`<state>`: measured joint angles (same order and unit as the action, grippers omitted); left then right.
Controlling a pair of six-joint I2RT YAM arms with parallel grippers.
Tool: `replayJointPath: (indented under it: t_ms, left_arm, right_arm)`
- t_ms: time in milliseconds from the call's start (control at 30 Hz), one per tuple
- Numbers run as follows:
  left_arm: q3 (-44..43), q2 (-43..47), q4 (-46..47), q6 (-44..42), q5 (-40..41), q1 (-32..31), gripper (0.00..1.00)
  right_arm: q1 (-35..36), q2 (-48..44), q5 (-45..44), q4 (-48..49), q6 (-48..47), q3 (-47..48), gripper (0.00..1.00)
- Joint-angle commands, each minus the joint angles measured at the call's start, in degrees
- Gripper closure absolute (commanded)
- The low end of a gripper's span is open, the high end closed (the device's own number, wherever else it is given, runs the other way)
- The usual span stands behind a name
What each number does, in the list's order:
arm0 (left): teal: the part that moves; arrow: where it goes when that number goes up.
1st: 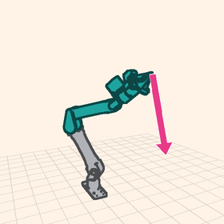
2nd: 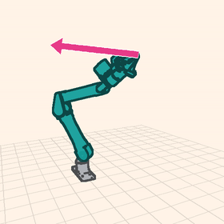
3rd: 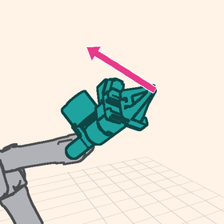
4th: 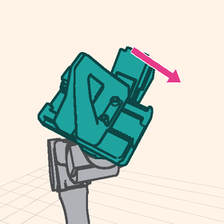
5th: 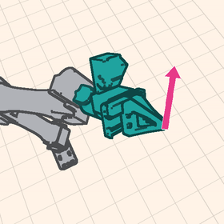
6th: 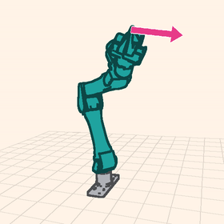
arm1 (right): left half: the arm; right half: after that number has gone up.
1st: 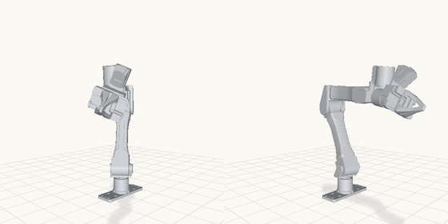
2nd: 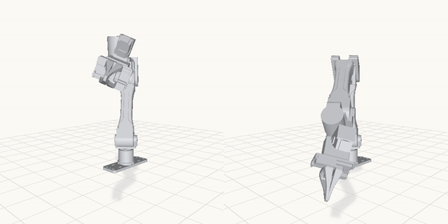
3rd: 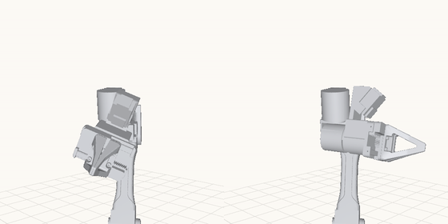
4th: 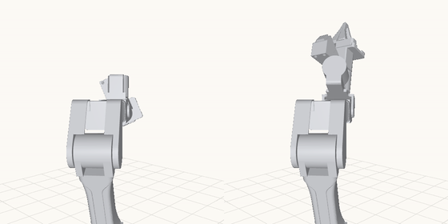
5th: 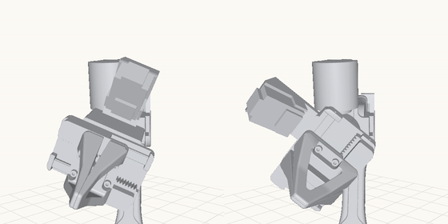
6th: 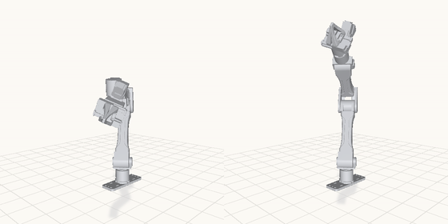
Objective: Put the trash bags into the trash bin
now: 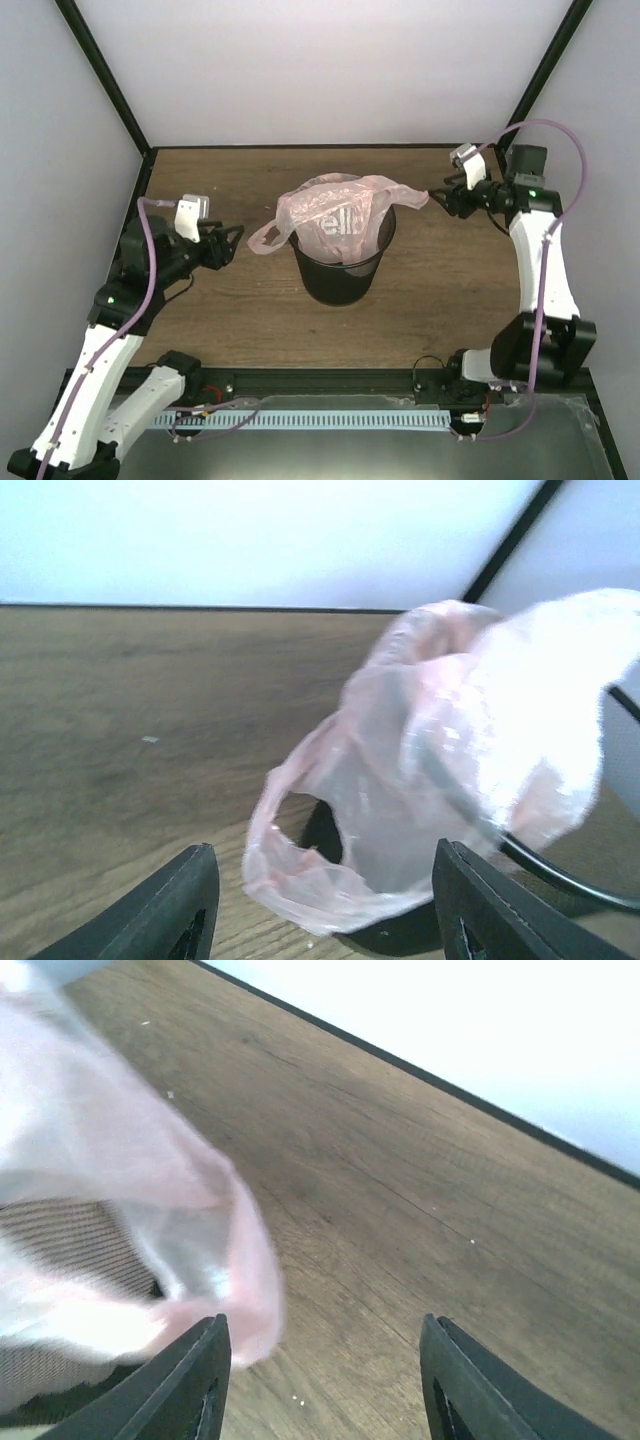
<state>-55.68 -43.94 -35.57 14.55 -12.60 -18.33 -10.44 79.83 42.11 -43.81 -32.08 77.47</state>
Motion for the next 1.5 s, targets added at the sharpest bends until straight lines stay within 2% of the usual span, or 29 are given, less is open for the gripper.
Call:
replayJointPath:
  t_ms: [0, 67, 133, 333, 633, 800, 867, 900, 1033, 1100, 1133, 1233, 1300, 1333, 1467]
  left_arm:
    - [0.34, 0.03, -3.27, -7.19, -8.13, -0.73, 0.38]
    - [-0.44, -2.23, -3.61, -10.13, -10.61, -1.31, 0.35]
    - [-0.55, -3.04, -2.93, -12.09, -10.32, -2.64, 0.34]
    - [-1.32, -5.47, -3.34, -15.59, -9.30, -8.84, 0.34]
    - [-3.24, -10.96, -2.89, -19.73, 0.66, -16.89, 0.35]
    - [-3.38, -13.73, -2.11, -21.31, 4.18, -18.92, 0.45]
    - [-3.38, -14.36, -2.04, -21.28, 5.08, -19.41, 0.51]
    - [-3.32, -14.49, -1.84, -21.14, 5.46, -19.58, 0.59]
    - [-2.65, -13.98, -0.83, -19.81, 5.70, -20.29, 0.81]
    - [-2.07, -13.59, -0.47, -18.85, 5.33, -20.71, 0.86]
    - [-1.83, -13.54, -0.51, -18.23, 5.39, -20.99, 0.87]
    - [-0.95, -13.48, -0.82, -15.89, 4.27, -22.01, 0.90]
    - [0.15, -12.83, -0.18, -14.32, 3.39, -23.00, 0.91]
    - [0.72, -12.38, 0.26, -13.64, 3.24, -23.47, 0.95]
    - [3.07, -10.00, 2.26, -11.82, 3.61, -25.38, 0.96]
  right_arm:
    - [-0.52, -9.81, 9.03, -2.83, -16.52, -4.56, 0.43]
    - [-0.18, -13.97, 12.70, -2.78, -20.33, -7.99, 0.29]
    - [1.69, -16.10, 11.54, -0.61, -20.33, -9.73, 0.23]
    - [6.49, -13.04, 6.65, -2.04, -20.60, -6.94, 0.21]
    - [9.56, -9.59, 3.58, -0.61, -20.07, -2.40, 0.21]
    - [11.66, -7.72, 2.51, 0.18, -19.55, -0.95, 0.23]
    - [12.80, -7.15, 1.68, 0.35, -19.60, -1.11, 0.29]
    - [13.18, -6.86, 1.52, 0.17, -19.68, -1.14, 0.35]
    - [13.66, -6.57, 1.72, -1.29, -19.97, -1.25, 0.68]
    - [13.64, -7.48, 1.84, -1.85, -20.29, -2.05, 0.85]
    - [13.69, -8.14, 1.79, -1.95, -20.35, -2.65, 0.90]
    - [13.69, -11.93, 1.98, -1.61, -20.55, -6.46, 0.99]
    - [13.67, -14.85, 2.33, -1.40, -20.75, -9.19, 0.99]
    - [13.69, -16.23, 2.44, -1.36, -20.89, -10.54, 0.99]
    - [13.69, -20.87, 3.01, -1.47, -20.86, -14.77, 0.99]
